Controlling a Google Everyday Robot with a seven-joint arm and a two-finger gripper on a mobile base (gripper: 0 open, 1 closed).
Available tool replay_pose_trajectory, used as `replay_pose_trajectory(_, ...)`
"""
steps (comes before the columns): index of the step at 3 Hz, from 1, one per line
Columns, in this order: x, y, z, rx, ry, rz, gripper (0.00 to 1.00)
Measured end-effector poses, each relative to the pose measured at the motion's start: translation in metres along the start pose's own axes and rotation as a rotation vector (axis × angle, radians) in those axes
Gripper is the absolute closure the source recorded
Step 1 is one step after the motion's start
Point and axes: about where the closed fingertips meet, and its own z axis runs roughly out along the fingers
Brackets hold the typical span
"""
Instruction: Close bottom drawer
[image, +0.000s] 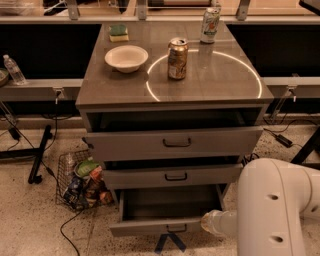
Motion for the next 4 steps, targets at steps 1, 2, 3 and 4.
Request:
replay_pose_trajectory(1,0.003,-0.001,0.000,0.002,0.008,-0.002,1.00)
replay_pose_trajectory(2,0.000,-0.019,0.006,0.040,0.000,-0.030,1.00)
replay_pose_trajectory(3,-0.001,-0.019,0.007,0.040,0.000,-0.031,1.00)
replay_pose_trajectory(4,-0.014,-0.044,0.015,0.094,-0.032,-0.067,1.00)
